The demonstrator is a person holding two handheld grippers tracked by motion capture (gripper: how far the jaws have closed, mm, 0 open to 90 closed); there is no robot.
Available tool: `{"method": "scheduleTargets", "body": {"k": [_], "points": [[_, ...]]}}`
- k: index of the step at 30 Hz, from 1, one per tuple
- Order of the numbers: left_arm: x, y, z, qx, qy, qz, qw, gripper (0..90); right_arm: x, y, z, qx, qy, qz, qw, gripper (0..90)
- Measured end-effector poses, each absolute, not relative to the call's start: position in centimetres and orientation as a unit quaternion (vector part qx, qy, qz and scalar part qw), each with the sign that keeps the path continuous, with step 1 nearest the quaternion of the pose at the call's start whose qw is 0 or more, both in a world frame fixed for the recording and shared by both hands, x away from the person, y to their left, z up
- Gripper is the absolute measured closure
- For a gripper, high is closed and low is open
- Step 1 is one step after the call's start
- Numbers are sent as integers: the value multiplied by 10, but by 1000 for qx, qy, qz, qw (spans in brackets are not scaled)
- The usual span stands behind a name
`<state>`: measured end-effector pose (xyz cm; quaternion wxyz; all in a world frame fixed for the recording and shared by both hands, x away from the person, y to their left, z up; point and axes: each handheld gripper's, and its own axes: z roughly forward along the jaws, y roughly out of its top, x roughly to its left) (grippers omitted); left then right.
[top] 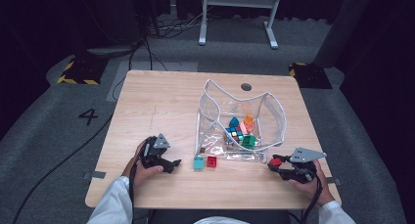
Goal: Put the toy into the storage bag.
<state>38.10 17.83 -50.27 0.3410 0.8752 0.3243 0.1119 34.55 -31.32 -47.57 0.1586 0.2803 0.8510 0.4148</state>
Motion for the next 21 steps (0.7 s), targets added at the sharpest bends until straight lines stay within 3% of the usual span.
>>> {"method": "scheduleTargets", "body": {"k": [11, 21], "points": [[381, 178, -503, 875, 324, 112, 341, 88, 358, -337, -458, 318, 827, 422, 190, 554], [381, 178, -503, 875, 324, 112, 341, 88, 374, -355, -409, 324, 800, 453, 222, 554]]}}
